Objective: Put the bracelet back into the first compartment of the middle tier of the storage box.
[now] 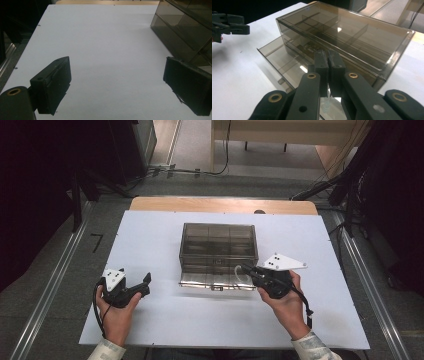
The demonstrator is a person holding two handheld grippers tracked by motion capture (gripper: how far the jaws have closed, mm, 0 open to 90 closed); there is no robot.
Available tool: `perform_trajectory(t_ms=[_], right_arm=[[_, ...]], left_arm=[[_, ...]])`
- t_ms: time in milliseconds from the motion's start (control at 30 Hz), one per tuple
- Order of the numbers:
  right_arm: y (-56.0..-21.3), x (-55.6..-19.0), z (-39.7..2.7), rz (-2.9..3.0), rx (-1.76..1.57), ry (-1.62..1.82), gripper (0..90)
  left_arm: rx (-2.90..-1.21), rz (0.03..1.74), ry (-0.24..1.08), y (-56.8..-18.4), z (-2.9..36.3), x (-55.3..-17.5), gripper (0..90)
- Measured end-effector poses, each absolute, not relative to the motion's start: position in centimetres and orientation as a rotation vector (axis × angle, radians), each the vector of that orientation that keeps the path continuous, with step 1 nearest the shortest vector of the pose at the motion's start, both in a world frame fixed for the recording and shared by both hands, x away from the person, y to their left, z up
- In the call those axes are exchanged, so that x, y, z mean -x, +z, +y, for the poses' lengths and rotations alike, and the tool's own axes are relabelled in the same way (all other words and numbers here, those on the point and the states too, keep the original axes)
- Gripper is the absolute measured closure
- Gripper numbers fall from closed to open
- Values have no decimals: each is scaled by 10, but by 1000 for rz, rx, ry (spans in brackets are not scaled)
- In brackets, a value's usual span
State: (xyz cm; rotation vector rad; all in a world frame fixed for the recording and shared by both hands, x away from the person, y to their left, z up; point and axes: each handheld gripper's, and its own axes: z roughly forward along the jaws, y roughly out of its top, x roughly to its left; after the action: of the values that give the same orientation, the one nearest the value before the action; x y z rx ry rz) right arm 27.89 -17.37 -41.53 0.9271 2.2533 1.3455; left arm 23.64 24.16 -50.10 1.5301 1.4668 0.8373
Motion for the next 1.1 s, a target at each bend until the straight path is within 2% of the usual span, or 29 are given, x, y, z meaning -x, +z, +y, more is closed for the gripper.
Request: perform_trajectory(t_ms=[1100], right_arm=[[-413, -286, -123, 2315, -839, 1383, 851]], left_arm=[[-1525, 1468, 841, -500, 243, -235, 84]])
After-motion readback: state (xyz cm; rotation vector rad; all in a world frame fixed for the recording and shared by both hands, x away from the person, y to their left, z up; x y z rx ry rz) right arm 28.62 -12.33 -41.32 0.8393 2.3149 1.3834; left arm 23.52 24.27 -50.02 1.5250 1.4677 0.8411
